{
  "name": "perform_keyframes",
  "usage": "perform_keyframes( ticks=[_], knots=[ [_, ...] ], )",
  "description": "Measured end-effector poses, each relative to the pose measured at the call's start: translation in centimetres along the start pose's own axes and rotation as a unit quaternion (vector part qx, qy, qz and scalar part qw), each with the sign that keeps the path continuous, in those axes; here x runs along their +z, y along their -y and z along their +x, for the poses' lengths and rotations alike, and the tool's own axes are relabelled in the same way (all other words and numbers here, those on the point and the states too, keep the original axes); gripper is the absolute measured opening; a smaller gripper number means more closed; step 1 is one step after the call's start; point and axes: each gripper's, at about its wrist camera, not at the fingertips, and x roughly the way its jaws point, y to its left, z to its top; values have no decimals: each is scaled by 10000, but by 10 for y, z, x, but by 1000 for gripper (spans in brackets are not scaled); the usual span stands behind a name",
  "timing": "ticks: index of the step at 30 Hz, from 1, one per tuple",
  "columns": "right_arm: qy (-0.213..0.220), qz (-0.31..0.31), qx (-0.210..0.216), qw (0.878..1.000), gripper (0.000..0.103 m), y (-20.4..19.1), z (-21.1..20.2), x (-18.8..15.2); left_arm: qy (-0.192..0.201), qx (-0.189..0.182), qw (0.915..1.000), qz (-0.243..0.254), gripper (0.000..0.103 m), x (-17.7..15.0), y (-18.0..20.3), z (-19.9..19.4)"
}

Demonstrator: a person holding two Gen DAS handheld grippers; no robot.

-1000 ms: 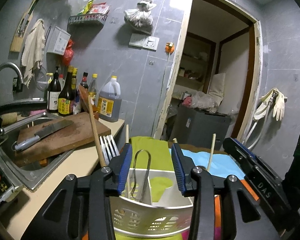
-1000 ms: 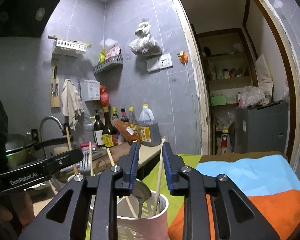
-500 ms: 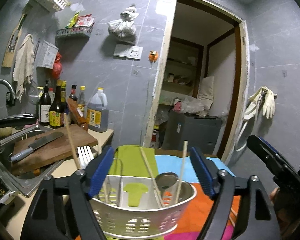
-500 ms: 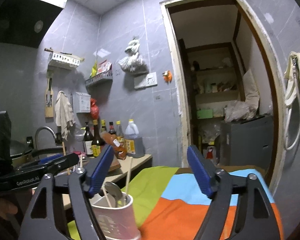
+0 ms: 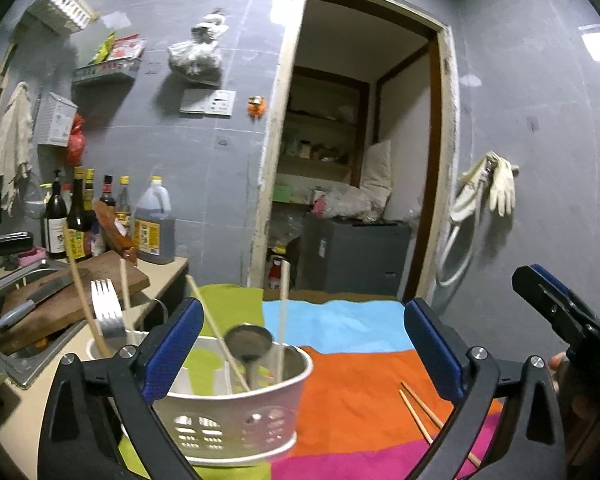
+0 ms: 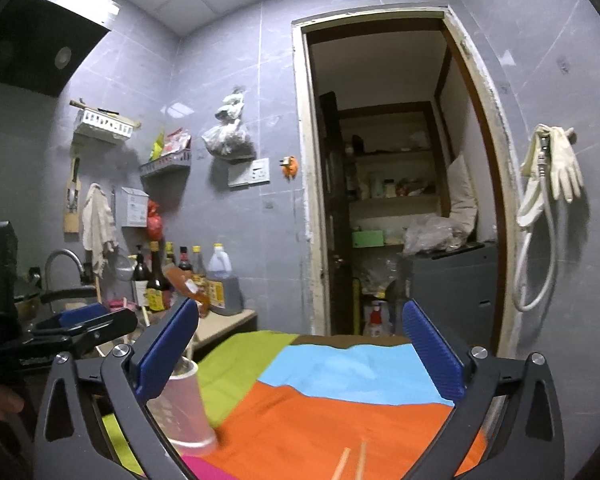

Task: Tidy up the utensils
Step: 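Move both tools back toward the last two chopsticks on the cloth, then grasp a wooden chopstick with the left tool while the right tool grasps the other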

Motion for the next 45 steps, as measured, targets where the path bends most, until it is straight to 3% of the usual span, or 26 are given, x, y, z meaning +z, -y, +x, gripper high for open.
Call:
perform_keyframes(
  ticks=[12,19,25,30,38,45],
  knots=[
    [-702,-195,-440,9964,103,41,-21,-27,-653,-385,9966,316,99,-31,47,24],
    [-1518,-211,-563,9866,103,55,-17,-51,-1318,-505,9894,353,99,-53,62,48],
    [-2325,61,-458,9715,102,67,-4,-73,-2038,-465,9771,405,99,-72,70,71],
    [-2970,288,-394,9536,92,76,10,-91,-2603,-376,9643,290,98,-89,68,88],
    [-3813,465,-85,9233,63,77,27,-116,-3219,-271,9463,104,98,-104,60,106],
    [-4202,404,130,9065,55,69,37,-127,-3408,-380,9393,-143,98,-106,54,113]
  ],
)
